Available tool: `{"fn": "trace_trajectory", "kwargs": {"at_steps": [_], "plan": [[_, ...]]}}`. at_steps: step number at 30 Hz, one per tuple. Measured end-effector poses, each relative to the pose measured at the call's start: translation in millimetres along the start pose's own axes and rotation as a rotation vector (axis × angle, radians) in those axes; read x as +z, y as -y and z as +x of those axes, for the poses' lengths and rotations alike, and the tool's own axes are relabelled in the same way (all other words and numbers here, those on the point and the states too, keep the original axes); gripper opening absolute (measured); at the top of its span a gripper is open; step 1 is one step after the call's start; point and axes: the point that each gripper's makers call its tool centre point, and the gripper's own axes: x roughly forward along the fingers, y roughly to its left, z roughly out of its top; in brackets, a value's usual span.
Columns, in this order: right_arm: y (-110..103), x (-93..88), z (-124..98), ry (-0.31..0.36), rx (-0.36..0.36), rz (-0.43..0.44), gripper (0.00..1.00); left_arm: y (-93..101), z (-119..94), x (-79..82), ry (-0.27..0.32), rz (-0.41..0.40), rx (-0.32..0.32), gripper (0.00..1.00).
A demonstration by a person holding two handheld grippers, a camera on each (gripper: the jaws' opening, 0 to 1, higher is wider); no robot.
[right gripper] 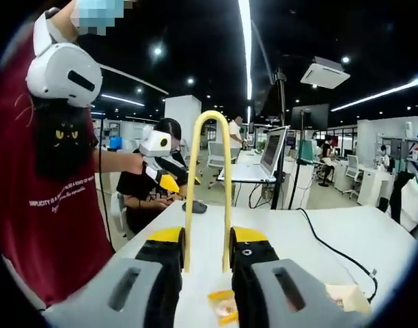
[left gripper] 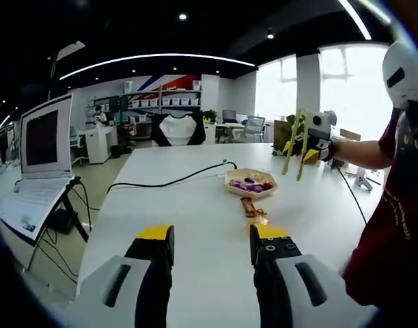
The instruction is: Place the target food into the container with the food tongs after gripping and lifting it, then release it inside without dropping or visibly crushing the food.
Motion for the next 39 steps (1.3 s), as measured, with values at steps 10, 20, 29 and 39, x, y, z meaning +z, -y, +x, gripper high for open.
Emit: {"fn": "trace_trajectory", "kwargs": {"at_steps": [10,20,29,39], "plan": [[13.8,-35.1,15.0,0.017,0.015,0.087,0.23,-5.8,-6.6,-16.2,-0.057,-0.012,0.030,0.47],[32.7,-74.9,31.8,-0.030,0.040,0.113,0.24,-8.6,-27.7,-32.0,-0.120,-0.014,0.077,0.47],[34.8,-110.3,32.1,-0.097,0.053,0.162,0.24,-3.7,-25.1,-37.8,-0.131,-0.037,0.077,0.47],[35.2,-130.2,29.8,-0.096,-0.036,0.116,0.19,-4.3,-24.5,-31.4,-0.126,-0.028,0.080,0.47]]}}
